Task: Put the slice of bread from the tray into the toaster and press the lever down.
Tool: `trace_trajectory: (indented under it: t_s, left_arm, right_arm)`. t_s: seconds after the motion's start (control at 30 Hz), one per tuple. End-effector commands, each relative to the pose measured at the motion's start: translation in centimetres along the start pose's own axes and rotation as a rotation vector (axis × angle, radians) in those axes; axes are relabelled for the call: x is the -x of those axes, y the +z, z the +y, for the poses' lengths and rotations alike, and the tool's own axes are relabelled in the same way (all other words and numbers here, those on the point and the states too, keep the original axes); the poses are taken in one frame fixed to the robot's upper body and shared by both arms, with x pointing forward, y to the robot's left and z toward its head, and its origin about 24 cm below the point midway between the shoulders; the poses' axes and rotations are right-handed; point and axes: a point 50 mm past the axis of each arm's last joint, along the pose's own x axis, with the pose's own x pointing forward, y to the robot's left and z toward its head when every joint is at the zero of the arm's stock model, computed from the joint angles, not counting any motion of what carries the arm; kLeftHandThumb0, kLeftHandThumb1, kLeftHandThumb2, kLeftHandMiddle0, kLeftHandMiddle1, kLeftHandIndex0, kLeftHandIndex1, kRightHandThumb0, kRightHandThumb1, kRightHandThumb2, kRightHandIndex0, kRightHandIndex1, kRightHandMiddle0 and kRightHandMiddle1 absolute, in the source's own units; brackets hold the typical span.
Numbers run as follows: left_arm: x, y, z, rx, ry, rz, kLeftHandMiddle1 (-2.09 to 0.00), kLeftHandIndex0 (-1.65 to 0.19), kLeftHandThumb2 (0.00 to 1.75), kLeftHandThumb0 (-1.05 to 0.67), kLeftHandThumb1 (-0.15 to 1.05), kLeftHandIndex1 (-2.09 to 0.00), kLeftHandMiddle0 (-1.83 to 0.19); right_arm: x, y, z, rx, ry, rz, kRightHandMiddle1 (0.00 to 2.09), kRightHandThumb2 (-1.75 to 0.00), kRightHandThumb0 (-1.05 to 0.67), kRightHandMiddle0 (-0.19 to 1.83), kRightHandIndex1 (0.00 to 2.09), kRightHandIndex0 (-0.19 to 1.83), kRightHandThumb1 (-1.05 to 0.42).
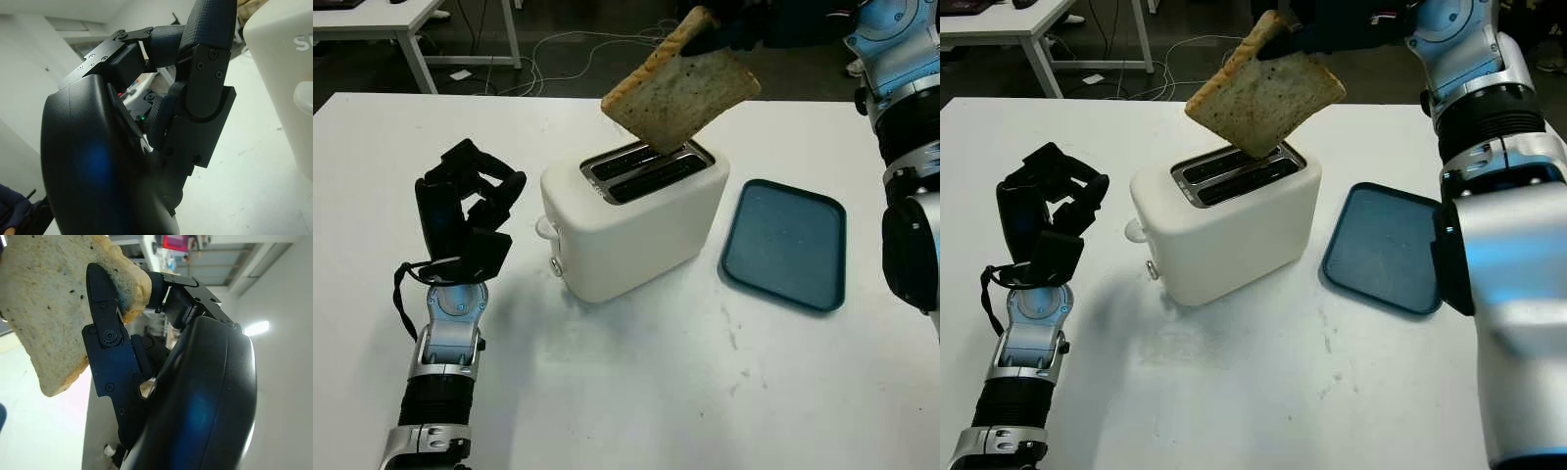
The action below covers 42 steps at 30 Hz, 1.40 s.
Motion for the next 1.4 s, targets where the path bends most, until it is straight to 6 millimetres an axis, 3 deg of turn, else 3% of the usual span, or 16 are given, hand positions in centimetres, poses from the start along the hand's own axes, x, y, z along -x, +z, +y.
trace_trajectory:
  t_s: [0.0,0.53,0.93,1.37]
  left_arm:
    - [0.1,0.1,0.0,-0.001,0.001,-0.001,-1.47,-0.89,0.22,-0.97,0.92,-1.33,-1.01]
    - [0.4,0.0,-0.1,-0.006,0.001,0.008,-1.47,-0.88,0.22,-0.96,0.92,-1.32,-1.01]
    - [0.4,-0.1,0.0,-0.008,0.001,0.001,-1.47,-0.87,0.24,-0.96,0.92,-1.33,-1.02]
    - [0.4,-0.1,0.0,0.003,0.001,0.006,-1.48,-0.88,0.23,-0.96,0.92,-1.32,-1.02]
  right_arm:
    - [0.2,0.0,-0.3,-0.022,-0.015,-0.008,1.75,-0.33,-0.54,0.89,1.75,1.09,-0.92]
    - [1.1,2.2,-3.6,-0.021,-0.123,-0.115,1.75,-0.31,-0.57,0.91,1.75,1.13,-0.92]
    - [1.9,1.3,-3.4,-0.083,-0.075,-0.097,1.75,-0.30,-0.58,0.93,1.75,1.13,-0.92]
    - [3.1,-0.4,-1.6,-0.108,0.010,-0.053,1.75,-0.31,-0.45,0.88,1.75,1.11,-0.92]
